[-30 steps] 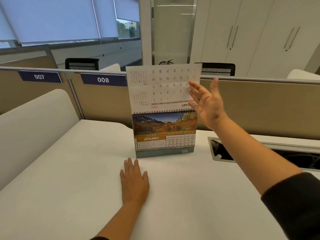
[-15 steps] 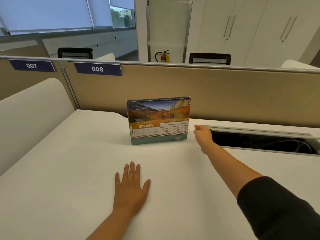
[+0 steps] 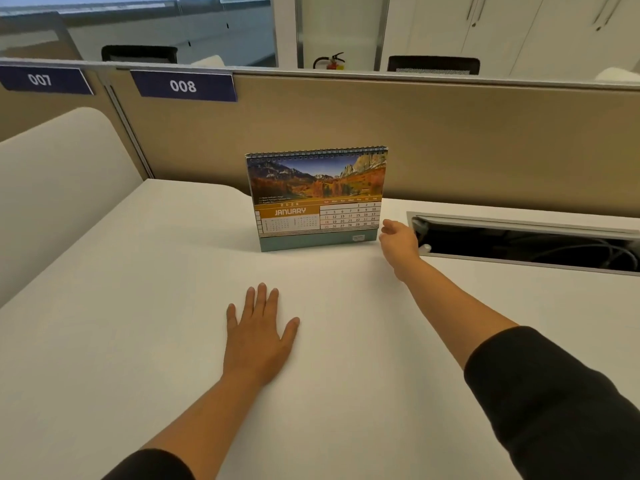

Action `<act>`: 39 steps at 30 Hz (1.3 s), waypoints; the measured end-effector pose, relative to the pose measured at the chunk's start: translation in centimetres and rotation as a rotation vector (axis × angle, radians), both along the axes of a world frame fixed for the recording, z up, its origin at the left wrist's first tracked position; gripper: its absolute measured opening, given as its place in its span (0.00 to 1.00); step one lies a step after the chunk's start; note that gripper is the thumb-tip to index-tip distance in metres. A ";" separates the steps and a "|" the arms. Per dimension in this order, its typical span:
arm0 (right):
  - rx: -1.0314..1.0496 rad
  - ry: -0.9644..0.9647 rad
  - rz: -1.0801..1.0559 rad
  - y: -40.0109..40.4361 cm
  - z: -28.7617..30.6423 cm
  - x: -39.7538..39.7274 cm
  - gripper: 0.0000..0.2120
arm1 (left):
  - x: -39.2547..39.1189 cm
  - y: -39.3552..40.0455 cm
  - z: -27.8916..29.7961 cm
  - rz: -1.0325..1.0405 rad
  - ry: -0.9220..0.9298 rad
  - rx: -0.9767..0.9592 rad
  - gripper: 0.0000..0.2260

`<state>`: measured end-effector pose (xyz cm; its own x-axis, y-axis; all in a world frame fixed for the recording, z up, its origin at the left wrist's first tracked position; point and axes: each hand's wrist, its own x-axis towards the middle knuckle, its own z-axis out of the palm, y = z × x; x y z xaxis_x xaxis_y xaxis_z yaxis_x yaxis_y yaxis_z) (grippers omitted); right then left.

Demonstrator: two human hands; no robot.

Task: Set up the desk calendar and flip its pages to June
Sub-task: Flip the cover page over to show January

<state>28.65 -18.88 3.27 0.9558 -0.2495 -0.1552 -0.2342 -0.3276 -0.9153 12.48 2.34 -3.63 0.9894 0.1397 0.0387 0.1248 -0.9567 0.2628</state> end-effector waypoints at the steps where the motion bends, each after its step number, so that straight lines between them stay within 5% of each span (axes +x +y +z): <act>1: -0.007 0.006 0.014 0.1 -0.2 0.0 0.21 | 0.0 0.0 0.0 0.000 -0.001 -0.002 0.30; 12: -0.068 -0.069 -0.069 -0.3 -0.8 -0.2 0.14 | -0.2 0.0 0.2 0.001 0.005 -0.022 0.30; 19: 0.072 -0.135 -0.092 -0.9 -0.9 -0.7 0.08 | -0.1 0.0 0.4 0.007 -0.002 -0.031 0.30; 35: -0.038 -0.232 -0.191 -1.1 -0.8 -2.0 0.12 | 0.0 0.0 0.0 0.013 -0.017 -0.041 0.30; 39: 0.249 -0.211 0.039 -0.7 0.3 -2.8 0.08 | 0.1 0.0 -0.1 0.014 -0.025 -0.037 0.30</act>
